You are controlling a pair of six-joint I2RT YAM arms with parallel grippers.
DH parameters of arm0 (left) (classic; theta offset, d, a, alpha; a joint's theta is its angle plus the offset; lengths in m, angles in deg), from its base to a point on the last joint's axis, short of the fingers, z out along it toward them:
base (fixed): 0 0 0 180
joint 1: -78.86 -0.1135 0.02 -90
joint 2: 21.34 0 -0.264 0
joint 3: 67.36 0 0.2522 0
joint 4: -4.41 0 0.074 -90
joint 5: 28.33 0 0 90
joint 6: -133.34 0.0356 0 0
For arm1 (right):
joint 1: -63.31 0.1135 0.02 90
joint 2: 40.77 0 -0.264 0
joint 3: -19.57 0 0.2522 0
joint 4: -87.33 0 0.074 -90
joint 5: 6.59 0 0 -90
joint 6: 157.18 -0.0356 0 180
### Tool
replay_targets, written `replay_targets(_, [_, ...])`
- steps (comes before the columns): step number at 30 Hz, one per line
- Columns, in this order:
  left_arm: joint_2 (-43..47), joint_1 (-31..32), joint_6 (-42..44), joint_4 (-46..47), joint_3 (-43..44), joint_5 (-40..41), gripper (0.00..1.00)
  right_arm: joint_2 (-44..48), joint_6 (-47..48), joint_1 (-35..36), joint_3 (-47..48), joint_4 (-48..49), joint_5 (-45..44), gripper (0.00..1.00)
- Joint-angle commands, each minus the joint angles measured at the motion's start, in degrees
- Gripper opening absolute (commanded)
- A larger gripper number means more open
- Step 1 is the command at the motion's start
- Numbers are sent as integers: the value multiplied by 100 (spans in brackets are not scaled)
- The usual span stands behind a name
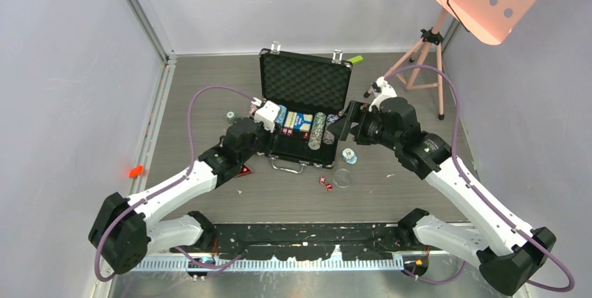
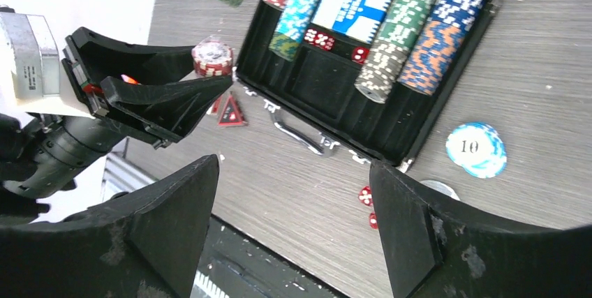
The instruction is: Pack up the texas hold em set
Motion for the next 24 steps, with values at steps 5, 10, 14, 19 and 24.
replay_targets(5, [-703, 2, -978, -709, 1008, -312, 0, 343, -260, -8, -377, -141, -1042, 84])
replay_targets(10, [-1647, 12, -2244, -1288, 1866, -1212, 0, 678, -400, -9, -608, -176, -1687, 84])
replay_targets(14, [-2125, 189, -2823, -839, 2011, -1684, 0, 970, -495, -8, -778, -175, -2063, 85])
replay_targets(19, [-2551, 619, -3220, -403, 2130, -1507, 0, 1267, -498, -12, -915, -179, -2342, 84])
replay_targets(24, [-2814, 950, -3421, 22, 2051, -1259, 0, 1357, -490, -8, -965, -190, -2409, 84])
